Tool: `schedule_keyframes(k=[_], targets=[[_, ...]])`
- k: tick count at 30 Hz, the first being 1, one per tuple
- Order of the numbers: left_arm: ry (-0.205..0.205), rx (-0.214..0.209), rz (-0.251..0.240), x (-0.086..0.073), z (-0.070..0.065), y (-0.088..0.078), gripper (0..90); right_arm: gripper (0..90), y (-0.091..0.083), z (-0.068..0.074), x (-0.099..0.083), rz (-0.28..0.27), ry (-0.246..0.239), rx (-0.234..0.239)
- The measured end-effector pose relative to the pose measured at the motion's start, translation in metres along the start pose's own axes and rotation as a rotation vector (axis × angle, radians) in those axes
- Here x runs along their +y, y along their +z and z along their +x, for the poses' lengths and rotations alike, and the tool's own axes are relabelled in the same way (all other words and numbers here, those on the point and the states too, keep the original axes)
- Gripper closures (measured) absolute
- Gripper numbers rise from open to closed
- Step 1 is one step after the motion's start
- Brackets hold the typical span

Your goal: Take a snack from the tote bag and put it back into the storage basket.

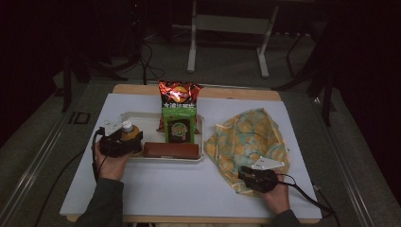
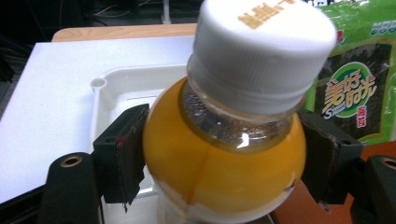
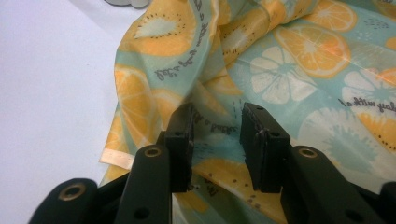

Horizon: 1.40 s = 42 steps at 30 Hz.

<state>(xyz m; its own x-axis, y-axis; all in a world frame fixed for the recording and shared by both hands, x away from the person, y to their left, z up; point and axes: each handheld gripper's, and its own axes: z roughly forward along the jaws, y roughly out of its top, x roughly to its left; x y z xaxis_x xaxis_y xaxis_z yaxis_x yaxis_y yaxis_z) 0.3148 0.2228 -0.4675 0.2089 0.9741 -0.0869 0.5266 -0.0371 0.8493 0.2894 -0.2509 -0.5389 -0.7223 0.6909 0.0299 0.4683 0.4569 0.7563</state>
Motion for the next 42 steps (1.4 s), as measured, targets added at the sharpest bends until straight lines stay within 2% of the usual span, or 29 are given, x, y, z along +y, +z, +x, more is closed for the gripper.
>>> schedule_keyframes(k=[4, 8, 15, 23, 34, 36, 39, 42], targets=[[-0.003, 0.028, 0.0, 0.001, -0.004, 0.0, 25.2, 64.7, 0.0, 0.0, 0.0, 0.0, 0.001, 0.0], [-0.03, 0.03, 0.006, 0.001, -0.003, 0.0, 28.2, 64.7, 0.0, 0.0, 0.0, 0.0, 0.0, 0.0], [-0.015, 0.022, 0.02, 0.003, -0.003, 0.0, 28.9, 64.7, 0.0, 0.0, 0.0, 0.001, 0.0, 0.0], [0.022, -0.028, 0.031, 0.003, 0.003, -0.002, 29.2, 64.7, 0.0, 0.0, 0.0, 0.001, -0.001, 0.001], [0.085, -0.133, 0.051, 0.004, 0.014, -0.004, 29.2, 64.6, 0.0, 0.0, 0.0, 0.001, -0.002, 0.002], [0.103, -0.157, 0.054, 0.004, 0.016, -0.004, 29.2, 64.6, 0.0, 0.0, 0.0, 0.001, -0.002, 0.002], [0.131, -0.216, 0.065, 0.005, 0.021, -0.004, 29.1, 64.5, 0.0, 0.0, 0.0, 0.001, -0.002, 0.002], [0.149, -0.247, 0.064, 0.005, 0.024, -0.003, 29.2, 64.5, 0.0, 0.0, 0.0, 0.001, -0.001, 0.003]])
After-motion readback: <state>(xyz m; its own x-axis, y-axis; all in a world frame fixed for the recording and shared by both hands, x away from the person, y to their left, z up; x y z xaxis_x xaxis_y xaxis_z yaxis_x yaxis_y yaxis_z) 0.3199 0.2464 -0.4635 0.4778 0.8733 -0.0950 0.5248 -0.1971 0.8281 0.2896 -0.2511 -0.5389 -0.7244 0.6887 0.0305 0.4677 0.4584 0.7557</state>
